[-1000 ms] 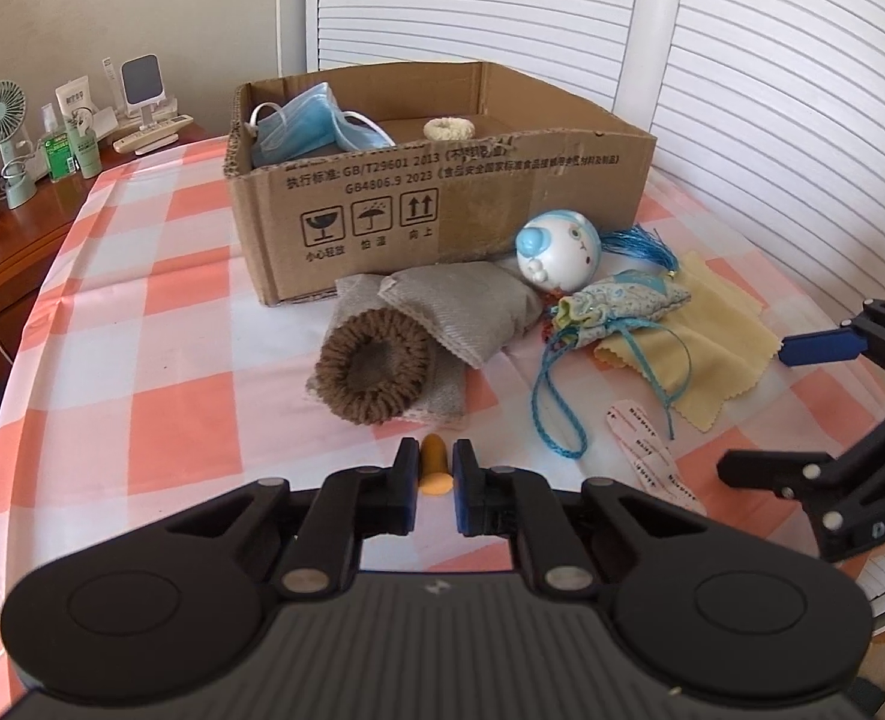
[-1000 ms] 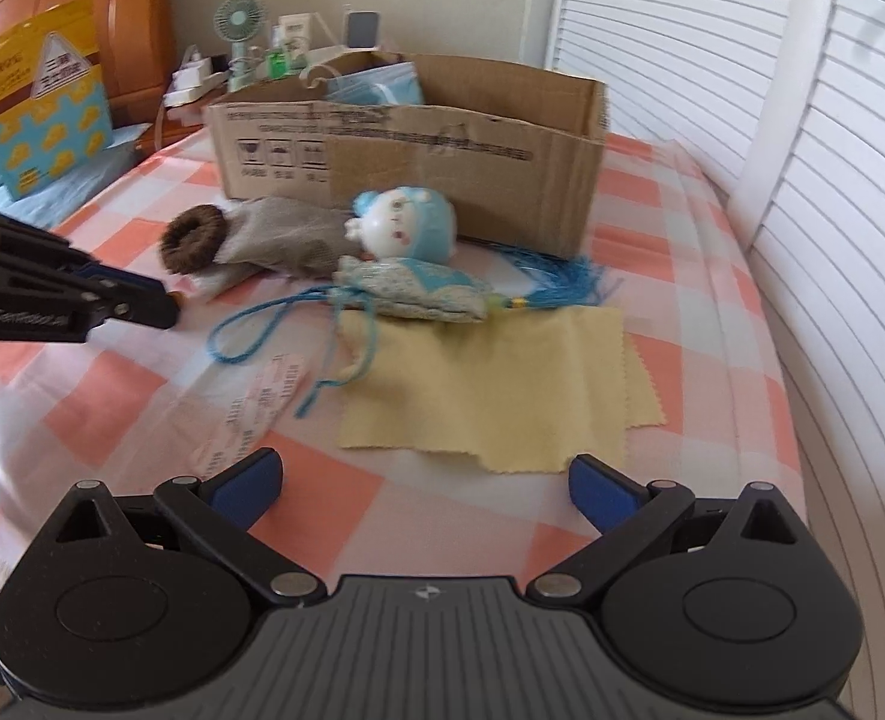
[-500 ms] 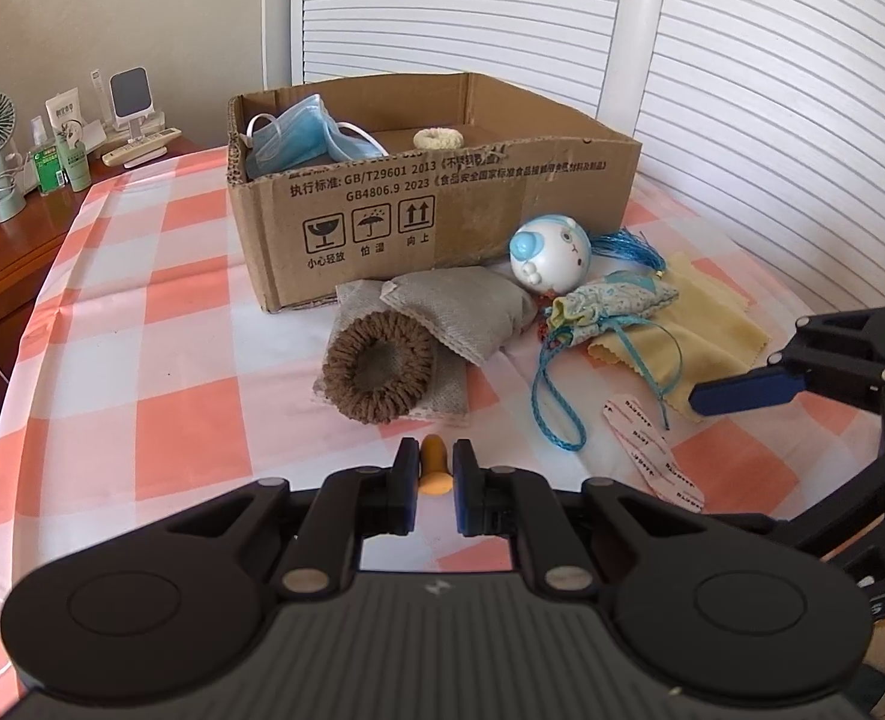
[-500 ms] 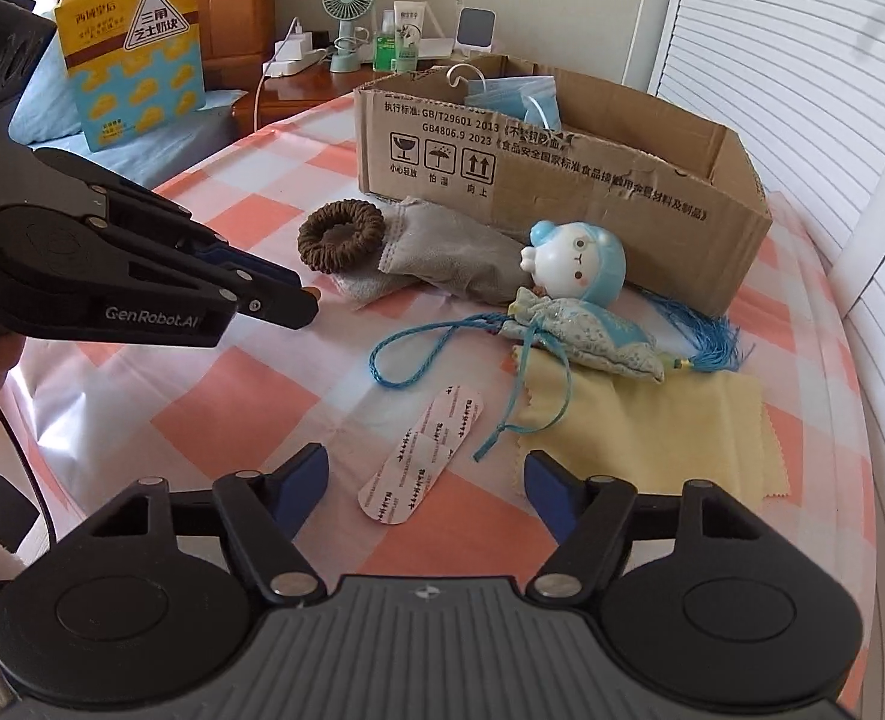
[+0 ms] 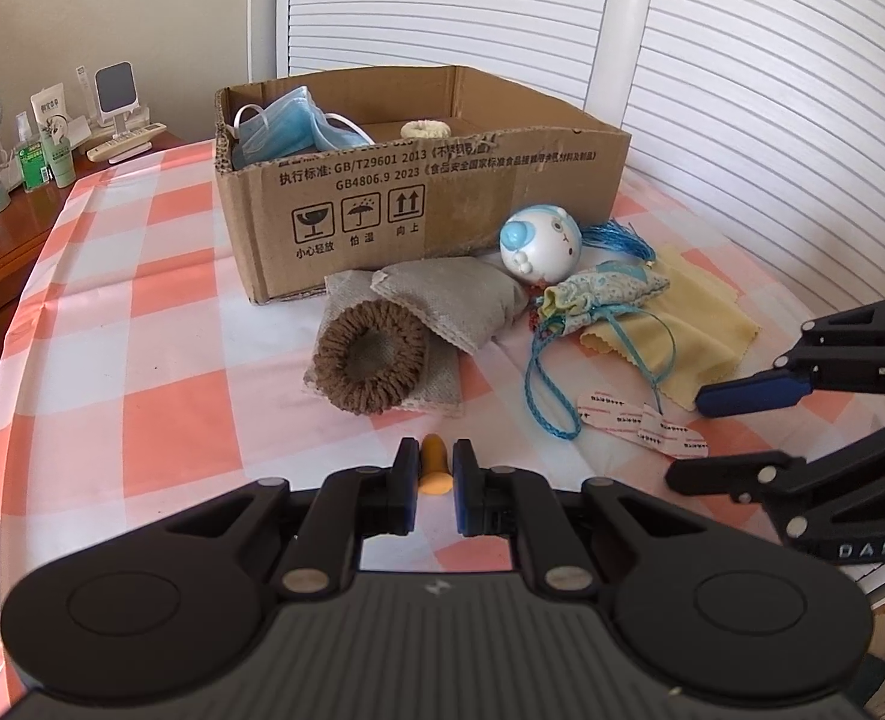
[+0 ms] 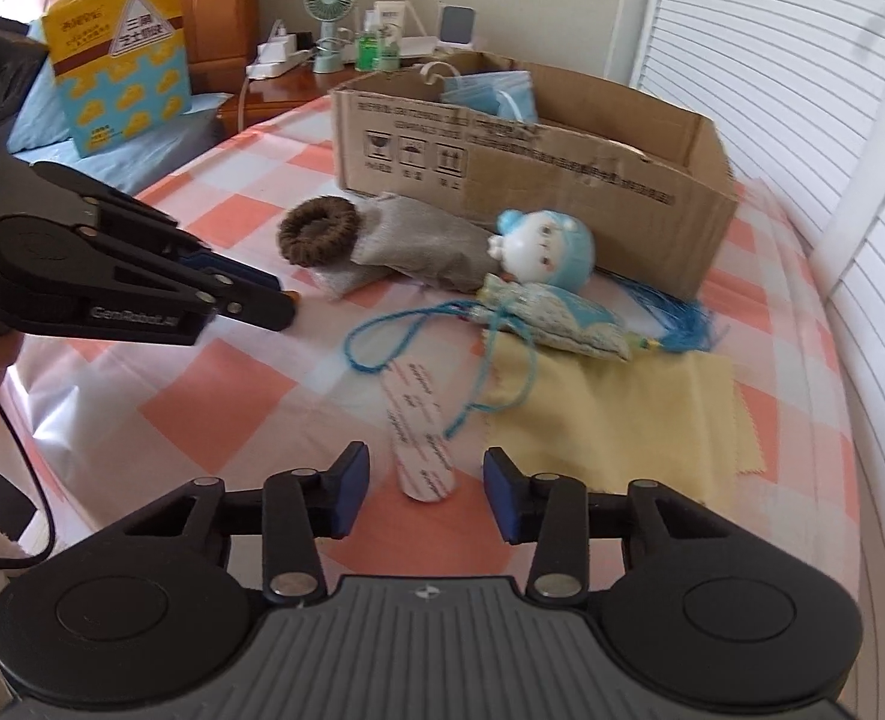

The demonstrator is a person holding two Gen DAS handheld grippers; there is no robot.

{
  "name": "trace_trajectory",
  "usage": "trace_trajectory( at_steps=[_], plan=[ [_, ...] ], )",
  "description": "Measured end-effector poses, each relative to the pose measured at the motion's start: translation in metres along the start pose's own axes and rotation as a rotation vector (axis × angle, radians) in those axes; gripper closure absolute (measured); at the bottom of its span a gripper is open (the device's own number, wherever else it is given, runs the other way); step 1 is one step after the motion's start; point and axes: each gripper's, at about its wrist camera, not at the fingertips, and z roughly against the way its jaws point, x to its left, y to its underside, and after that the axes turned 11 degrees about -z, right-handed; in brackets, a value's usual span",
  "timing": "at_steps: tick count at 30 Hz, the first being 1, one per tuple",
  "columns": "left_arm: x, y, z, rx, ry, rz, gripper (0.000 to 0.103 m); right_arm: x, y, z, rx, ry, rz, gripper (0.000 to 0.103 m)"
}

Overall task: Organize soft objects
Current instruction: 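Grasp the white bandage strip with the right tool while the left tool holds the earplug, then carry the earplug and bandage strip into the box and open both tools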

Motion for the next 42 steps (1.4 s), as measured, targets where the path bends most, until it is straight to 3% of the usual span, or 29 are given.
trace_trajectory(
  at_steps=[11,14,30,42],
  plan=[
    [0.001,-0.002,-0.002,0.004,0.007,-0.001,0.093,-0.001,-0.015,-0.015,-0.015,-0.065,0.014,0.063],
    [0.001,-0.003,-0.002,0.007,0.01,0.0,0.093,-0.002,-0.014,-0.014,-0.018,-0.066,0.021,0.081],
    [0.001,-0.019,0.018,0.01,0.054,-0.044,0.093,-0.001,-0.026,0.026,-0.081,-0.09,0.06,0.082],
    [0.011,-0.088,0.038,-0.094,0.042,-0.13,0.093,-0.026,-0.07,0.051,-0.212,-0.026,0.085,0.082]
  ],
)
